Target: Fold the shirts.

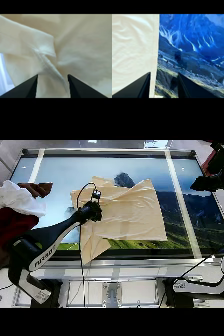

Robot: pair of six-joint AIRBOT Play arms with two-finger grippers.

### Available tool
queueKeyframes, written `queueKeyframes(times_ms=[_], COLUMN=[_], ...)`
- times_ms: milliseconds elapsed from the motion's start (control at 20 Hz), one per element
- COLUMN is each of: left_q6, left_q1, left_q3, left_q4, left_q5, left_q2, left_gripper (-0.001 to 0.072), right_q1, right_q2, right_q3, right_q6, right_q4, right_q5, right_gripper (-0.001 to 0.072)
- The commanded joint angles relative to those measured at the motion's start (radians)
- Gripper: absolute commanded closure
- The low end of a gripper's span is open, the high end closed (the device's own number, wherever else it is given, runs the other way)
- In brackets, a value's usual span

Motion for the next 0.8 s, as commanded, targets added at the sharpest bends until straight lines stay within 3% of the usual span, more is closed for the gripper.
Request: queueKeyframes(times_ms=[0,150,650,750], left_q6=[-0.013,-0.048,-0.043,-0.010], left_q1=[0.001,0.009,0.035,0.037], left_q3=[0.054,0.058,0.058,0.058], left_q4=[-0.006,-0.010,-0.022,-0.020], left_q5=[0.027,0.027,-0.067,-0.080], left_q2=[-0.001,-0.009,-0.053,-0.062], left_gripper=[0.0301,0.0353,0.0346,0.0370], right_q1=[-0.001,-0.001,-0.001,-0.001], right_q2=[0.000,0.000,0.000,0.000], right_q3=[0.000,0.000,0.000,0.000], right_q6=[0.000,0.000,-0.002,-0.002], right_q4=[0.001,0.017,0.026,0.026], right_q5=[-0.002,-0.001,-0.002,-0.001], right_gripper=[0.0313,0.0313,0.0313,0.0314])
